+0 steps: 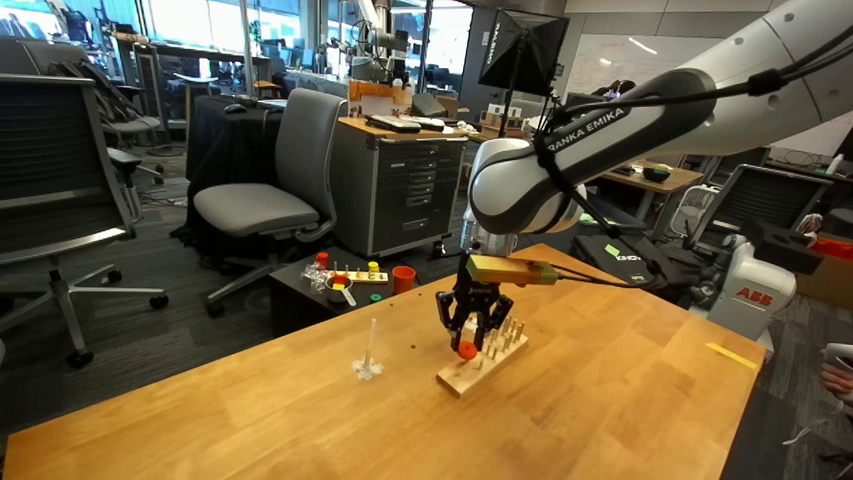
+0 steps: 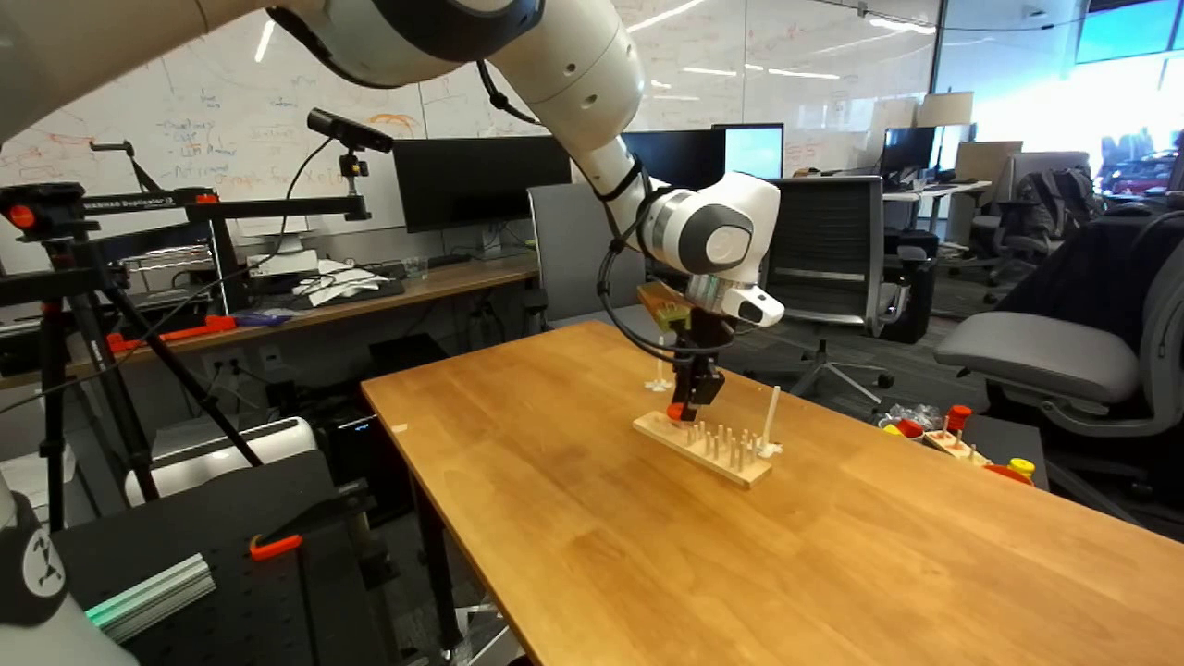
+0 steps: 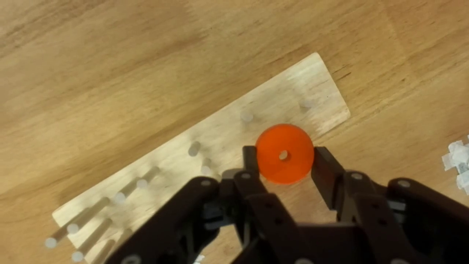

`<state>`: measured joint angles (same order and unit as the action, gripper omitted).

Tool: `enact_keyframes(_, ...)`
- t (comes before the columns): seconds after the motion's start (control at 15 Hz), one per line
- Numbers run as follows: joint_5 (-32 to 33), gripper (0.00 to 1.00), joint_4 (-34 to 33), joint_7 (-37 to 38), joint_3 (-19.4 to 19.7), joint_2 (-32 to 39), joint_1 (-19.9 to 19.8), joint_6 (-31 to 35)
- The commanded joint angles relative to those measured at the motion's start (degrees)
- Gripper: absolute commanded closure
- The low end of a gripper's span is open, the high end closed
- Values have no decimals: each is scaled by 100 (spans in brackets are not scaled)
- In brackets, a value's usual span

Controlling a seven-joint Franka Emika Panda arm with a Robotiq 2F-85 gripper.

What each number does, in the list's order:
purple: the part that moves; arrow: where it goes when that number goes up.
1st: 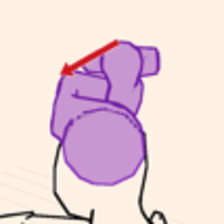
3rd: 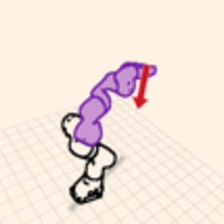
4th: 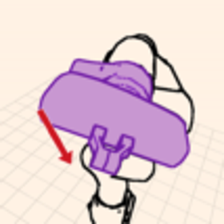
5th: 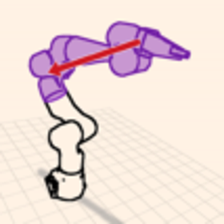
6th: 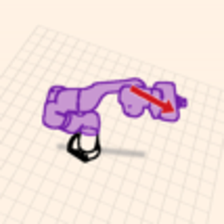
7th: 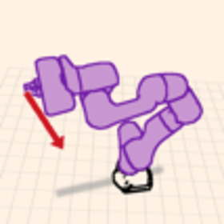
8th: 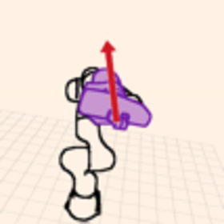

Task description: Put the orange ring on the wooden stand

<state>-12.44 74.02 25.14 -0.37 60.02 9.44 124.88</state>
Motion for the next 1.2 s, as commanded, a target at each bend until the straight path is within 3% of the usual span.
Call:
enact_keyframes(0.0,20,83,-205,16,-38,98,-68,-186)
enact_keyframes(1.13,27,83,-356,9,-54,207,-103,-277)
